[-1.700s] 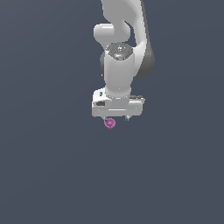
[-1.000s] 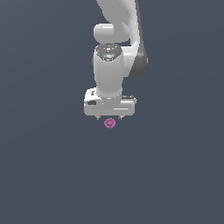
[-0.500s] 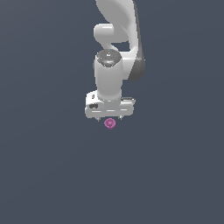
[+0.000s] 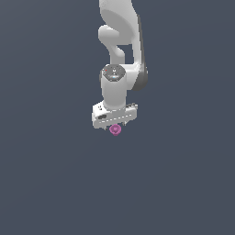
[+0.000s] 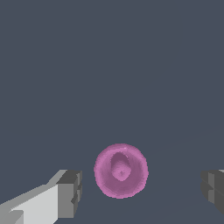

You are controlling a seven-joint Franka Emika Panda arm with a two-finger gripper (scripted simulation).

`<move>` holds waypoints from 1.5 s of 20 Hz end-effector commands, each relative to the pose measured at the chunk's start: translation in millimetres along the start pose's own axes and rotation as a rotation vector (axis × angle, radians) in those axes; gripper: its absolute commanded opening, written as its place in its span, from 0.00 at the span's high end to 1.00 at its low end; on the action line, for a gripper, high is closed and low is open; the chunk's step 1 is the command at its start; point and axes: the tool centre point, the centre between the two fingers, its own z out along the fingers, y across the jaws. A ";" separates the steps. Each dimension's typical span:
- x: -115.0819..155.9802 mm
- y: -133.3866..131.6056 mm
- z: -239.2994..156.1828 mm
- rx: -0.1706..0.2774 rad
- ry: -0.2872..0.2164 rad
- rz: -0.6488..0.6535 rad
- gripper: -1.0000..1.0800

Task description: Pick up the object and move it to a goal position.

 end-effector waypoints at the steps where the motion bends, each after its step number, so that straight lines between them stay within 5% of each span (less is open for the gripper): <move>1: -6.8 -2.4 11.2 0.002 -0.002 -0.055 0.04; 11: -22.5 -8.5 34.6 0.008 -0.005 -0.171 0.04; 30: -24.5 -9.6 83.6 0.009 -0.005 -0.177 0.04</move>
